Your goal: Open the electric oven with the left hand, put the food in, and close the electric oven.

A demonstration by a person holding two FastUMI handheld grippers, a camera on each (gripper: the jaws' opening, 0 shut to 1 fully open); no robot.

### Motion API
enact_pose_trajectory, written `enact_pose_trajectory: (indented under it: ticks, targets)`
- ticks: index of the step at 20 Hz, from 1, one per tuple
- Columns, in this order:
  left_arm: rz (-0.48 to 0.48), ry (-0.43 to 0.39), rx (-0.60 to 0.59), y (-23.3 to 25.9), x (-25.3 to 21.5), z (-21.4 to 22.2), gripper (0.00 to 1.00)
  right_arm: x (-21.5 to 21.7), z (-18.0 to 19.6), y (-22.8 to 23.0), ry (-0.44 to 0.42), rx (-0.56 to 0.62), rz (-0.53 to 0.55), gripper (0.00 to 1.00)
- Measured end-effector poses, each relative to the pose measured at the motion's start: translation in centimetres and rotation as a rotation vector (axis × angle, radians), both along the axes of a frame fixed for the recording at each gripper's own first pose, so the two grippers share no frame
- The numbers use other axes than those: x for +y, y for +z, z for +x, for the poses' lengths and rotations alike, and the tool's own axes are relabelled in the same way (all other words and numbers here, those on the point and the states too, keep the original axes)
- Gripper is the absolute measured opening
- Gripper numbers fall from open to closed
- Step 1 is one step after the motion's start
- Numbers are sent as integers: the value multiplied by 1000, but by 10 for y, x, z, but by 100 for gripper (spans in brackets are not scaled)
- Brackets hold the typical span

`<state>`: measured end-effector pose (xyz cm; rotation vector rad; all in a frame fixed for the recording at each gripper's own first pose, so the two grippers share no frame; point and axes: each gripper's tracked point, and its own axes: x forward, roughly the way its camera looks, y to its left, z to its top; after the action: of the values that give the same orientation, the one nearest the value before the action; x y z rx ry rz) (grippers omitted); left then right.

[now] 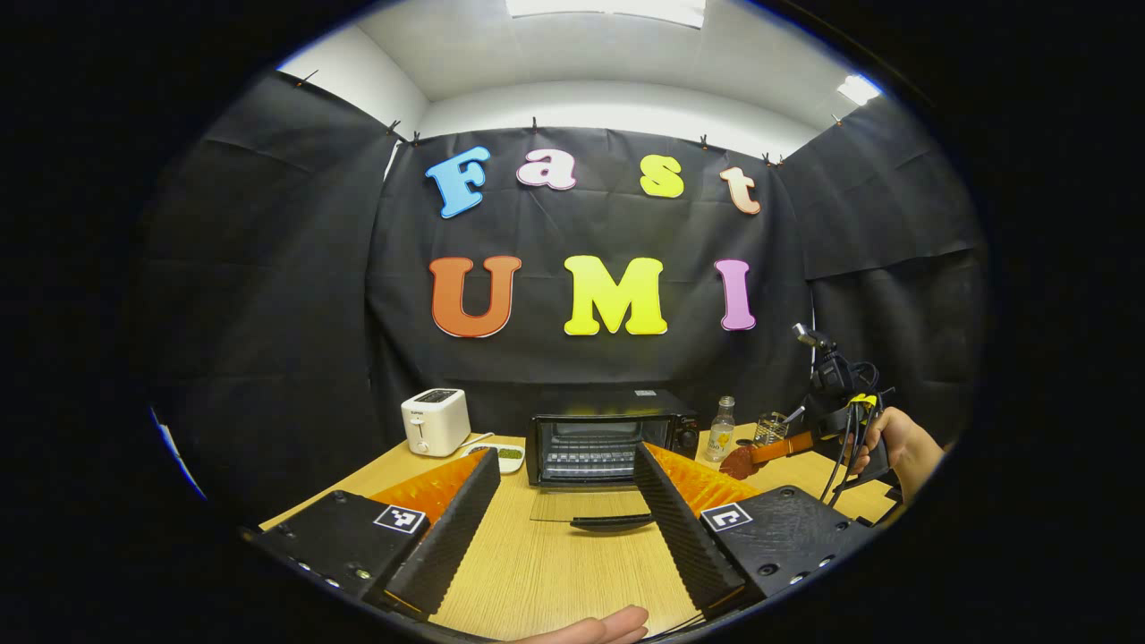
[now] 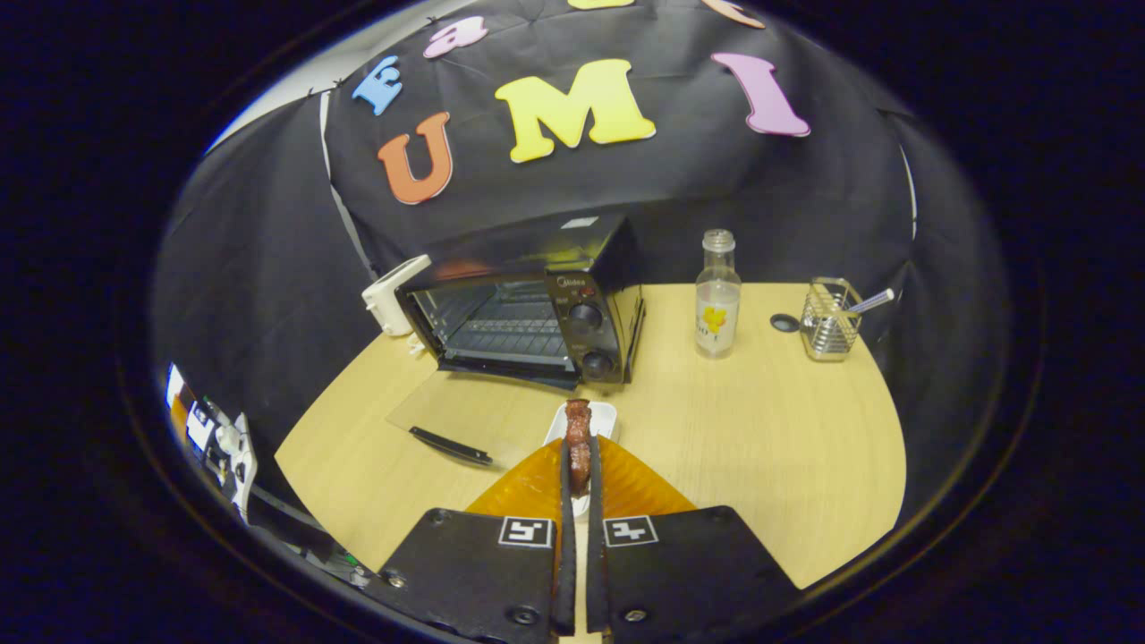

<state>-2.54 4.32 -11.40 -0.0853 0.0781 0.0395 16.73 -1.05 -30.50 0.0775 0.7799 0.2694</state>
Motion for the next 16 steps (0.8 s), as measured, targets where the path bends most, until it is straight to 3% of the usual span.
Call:
enact_pose_trajectory:
  ticks: [7, 12, 16]
  targets:
    - [5, 13, -3, -6, 17, -14, 96, 48, 9, 18, 38, -173, -118, 8]
    - [7, 21, 16, -18, 28, -19, 95, 103, 11, 14, 104, -263, -234, 8]
    - [20, 35, 36, -29, 40, -21, 96, 150, 12, 5, 137, -294, -257, 8]
